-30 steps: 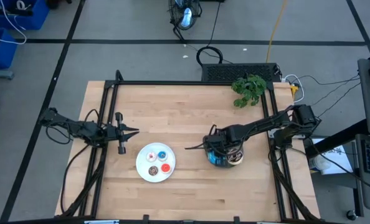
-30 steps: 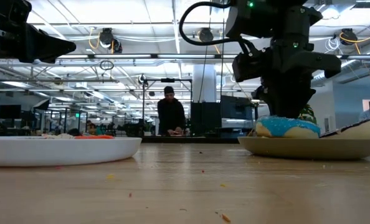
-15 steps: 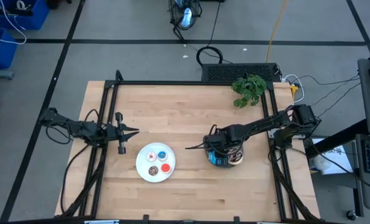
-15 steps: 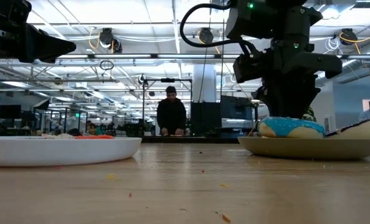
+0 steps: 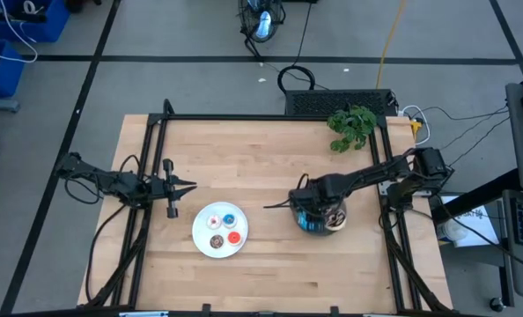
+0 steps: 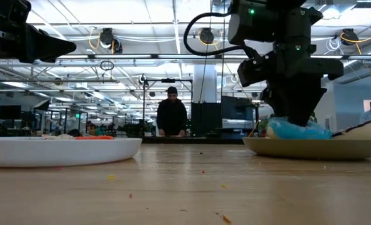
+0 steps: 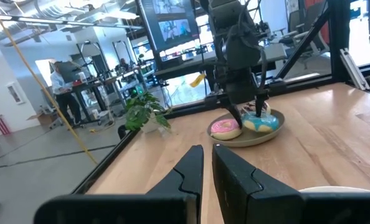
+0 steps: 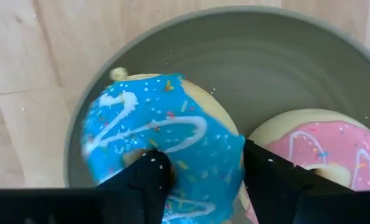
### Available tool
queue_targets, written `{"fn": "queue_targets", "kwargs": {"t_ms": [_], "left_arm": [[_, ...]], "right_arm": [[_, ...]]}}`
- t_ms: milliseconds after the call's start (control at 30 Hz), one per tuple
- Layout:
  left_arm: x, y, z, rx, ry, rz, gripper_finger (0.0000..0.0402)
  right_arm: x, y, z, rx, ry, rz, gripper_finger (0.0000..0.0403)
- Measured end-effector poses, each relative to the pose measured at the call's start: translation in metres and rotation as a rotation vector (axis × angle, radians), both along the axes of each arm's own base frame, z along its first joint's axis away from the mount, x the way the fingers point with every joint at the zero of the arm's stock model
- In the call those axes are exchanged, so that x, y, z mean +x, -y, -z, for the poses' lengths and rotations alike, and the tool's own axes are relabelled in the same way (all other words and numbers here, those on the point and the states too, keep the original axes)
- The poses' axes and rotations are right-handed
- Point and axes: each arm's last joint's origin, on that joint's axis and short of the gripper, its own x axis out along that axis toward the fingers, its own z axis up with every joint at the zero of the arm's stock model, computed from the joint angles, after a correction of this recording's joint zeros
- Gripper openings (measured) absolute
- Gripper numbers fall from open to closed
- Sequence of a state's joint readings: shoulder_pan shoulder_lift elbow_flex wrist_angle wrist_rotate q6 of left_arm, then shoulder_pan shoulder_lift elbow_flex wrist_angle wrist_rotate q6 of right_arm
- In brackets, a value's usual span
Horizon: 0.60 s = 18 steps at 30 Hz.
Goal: Pick & Place donuts
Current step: Put the large blue donut on the gray plate, then return to Home Position
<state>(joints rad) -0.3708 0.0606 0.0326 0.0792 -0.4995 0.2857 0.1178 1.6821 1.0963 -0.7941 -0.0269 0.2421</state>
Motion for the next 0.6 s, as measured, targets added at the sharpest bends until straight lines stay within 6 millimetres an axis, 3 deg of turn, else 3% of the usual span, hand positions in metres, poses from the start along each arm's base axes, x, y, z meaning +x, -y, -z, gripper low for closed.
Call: {"fn": "queue_targets", "kwargs": {"t_ms": [367,600], "left_arm": [[0.0,0.0,0.0,0.008,-0.001,0.0,0.0042],[0.0,0.0,0.0,0.008,-0.001,0.0,0.0042]], "right_arm": [[0.006,0.004,-0.016,-0.001,-0.009,0.014,0.0224],[0.012,0.004,-0.045,-0.029,-0.031,0.018,0.0219]]}}
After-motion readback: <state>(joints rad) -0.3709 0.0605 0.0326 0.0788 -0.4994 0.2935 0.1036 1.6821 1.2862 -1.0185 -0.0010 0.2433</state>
